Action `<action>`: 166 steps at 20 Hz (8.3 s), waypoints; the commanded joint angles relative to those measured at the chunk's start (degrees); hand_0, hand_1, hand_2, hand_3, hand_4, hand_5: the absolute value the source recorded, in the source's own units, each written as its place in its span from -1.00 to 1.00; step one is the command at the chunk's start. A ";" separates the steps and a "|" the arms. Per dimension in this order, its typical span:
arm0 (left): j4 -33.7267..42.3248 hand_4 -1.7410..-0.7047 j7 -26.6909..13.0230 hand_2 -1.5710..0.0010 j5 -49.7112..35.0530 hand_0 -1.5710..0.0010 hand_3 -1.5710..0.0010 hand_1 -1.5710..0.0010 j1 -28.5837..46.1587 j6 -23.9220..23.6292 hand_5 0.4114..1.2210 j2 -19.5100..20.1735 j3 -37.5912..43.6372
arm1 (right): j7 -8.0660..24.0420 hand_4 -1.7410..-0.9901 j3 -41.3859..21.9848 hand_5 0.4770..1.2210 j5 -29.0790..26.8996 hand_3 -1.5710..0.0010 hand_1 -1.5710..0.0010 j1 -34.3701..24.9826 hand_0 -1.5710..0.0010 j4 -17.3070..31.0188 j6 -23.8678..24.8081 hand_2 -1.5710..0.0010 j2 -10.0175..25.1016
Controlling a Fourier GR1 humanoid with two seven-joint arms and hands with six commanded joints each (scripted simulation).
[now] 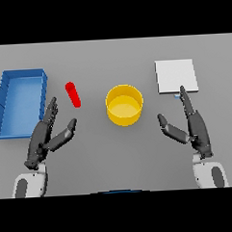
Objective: Pick up the red beaker and tilt it to pour out 1 green nut into yellow bowl. Pick up the yellow bowl and place it on the metallic measuring scale.
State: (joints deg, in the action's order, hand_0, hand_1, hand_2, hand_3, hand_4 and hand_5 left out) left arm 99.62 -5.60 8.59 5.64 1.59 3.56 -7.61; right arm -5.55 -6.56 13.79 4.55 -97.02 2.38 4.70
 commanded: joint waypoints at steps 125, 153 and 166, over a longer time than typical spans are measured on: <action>-84.20 -0.99 8.11 -1.00 37.83 -1.00 -0.95 -1.00 -99.09 16.21 1.00 26.99 -12.80 | -2.91 0.65 0.14 -0.70 -3.09 1.00 1.00 -0.53 1.00 0.41 -1.92 1.00 -1.35; -34.66 -0.02 -24.18 -0.30 1.11 -0.50 -0.34 -0.37 -35.07 -1.48 -0.19 27.51 7.55 | -3.01 0.57 -0.41 -0.48 -2.41 1.00 1.00 -0.81 1.00 1.53 -2.60 1.00 -0.33; -35.03 0.86 -22.08 0.93 1.93 0.92 0.93 0.92 -35.13 3.93 -0.45 29.67 5.27 | 0.63 0.63 -1.53 -0.59 2.44 1.00 1.00 -1.41 1.00 0.50 -0.38 1.00 0.76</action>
State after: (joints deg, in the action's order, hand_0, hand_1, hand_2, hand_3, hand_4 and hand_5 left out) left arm 64.59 -27.57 10.52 -29.51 5.51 33.24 -2.34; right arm -4.83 -8.09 16.24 3.14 -96.51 2.00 5.45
